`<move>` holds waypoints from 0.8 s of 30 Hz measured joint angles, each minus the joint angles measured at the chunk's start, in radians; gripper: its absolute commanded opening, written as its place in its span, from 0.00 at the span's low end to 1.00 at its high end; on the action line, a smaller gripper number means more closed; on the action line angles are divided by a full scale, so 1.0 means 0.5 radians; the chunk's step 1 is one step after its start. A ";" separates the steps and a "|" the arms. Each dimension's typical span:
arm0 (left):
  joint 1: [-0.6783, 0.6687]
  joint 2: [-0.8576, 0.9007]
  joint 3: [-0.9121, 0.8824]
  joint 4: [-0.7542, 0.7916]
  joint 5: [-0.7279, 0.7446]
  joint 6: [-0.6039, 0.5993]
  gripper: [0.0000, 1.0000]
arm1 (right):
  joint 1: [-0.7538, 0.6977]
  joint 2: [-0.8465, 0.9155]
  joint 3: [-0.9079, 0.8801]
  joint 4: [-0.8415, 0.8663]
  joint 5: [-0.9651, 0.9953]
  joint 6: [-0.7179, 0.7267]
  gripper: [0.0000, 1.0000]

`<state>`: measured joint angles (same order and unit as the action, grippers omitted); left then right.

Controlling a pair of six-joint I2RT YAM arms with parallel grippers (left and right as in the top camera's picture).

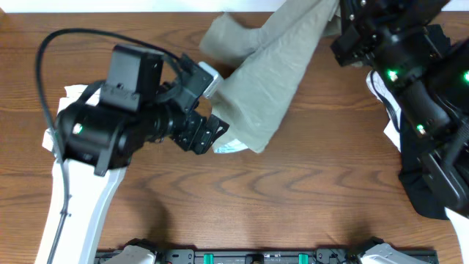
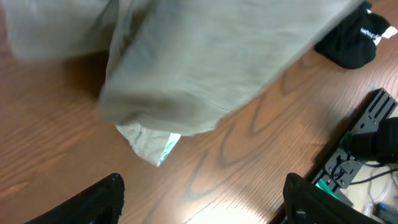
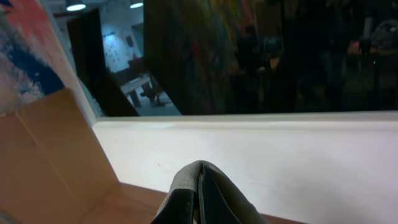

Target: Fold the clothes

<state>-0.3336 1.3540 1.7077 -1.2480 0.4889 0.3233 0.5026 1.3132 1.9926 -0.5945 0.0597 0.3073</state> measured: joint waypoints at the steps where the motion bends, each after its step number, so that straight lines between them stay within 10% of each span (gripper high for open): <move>1: 0.000 0.033 0.000 0.001 0.005 0.025 0.84 | 0.000 -0.014 0.000 -0.003 0.000 0.000 0.01; 24: 0.000 0.426 0.000 -0.198 0.508 0.873 0.89 | 0.000 -0.205 0.000 -0.052 0.000 0.001 0.02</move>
<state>-0.3336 1.5673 1.7077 -1.3468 0.7429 0.7597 0.5026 1.2106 1.9926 -0.6205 0.0597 0.3077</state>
